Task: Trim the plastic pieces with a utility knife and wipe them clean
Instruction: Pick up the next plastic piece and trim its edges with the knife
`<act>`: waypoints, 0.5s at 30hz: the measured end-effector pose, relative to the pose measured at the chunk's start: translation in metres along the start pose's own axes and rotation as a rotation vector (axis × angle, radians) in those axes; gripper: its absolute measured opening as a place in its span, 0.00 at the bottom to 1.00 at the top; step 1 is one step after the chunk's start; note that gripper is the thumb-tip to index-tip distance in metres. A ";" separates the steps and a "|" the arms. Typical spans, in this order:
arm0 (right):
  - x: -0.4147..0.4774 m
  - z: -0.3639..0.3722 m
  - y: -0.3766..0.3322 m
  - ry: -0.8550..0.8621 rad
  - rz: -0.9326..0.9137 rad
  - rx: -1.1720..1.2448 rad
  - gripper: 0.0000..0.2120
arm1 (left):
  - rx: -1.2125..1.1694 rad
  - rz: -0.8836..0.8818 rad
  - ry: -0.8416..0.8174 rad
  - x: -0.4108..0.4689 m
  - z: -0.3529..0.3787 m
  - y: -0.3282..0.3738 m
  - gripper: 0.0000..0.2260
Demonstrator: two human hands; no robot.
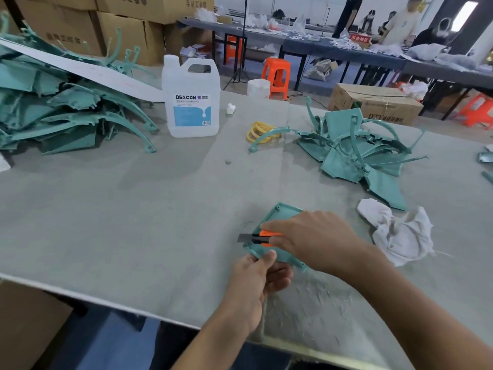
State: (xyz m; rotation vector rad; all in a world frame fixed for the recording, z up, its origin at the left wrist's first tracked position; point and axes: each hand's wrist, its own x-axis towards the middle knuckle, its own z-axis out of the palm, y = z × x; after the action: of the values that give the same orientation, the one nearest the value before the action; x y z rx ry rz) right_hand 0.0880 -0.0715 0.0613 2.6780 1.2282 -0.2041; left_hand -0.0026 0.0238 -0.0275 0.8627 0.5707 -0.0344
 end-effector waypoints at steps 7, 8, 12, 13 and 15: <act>0.013 0.000 0.024 0.051 0.094 0.012 0.14 | -0.037 0.008 -0.011 -0.002 -0.004 -0.003 0.09; 0.015 -0.002 0.033 0.048 0.125 0.014 0.14 | -0.047 0.004 -0.013 -0.002 -0.005 -0.003 0.09; 0.020 -0.007 0.070 0.050 0.242 -0.154 0.09 | -0.050 0.021 0.000 -0.002 -0.004 -0.002 0.09; 0.019 -0.010 0.075 0.042 0.265 -0.187 0.09 | -0.039 0.032 0.001 -0.002 -0.004 -0.003 0.09; 0.017 -0.014 0.079 0.051 0.268 -0.171 0.11 | -0.028 0.039 -0.003 -0.003 -0.004 -0.005 0.09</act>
State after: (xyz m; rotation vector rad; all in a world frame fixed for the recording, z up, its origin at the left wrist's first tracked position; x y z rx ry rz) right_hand 0.1599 -0.1062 0.0807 2.6737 0.8427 0.0081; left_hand -0.0077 0.0231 -0.0315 0.8464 0.5496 0.0078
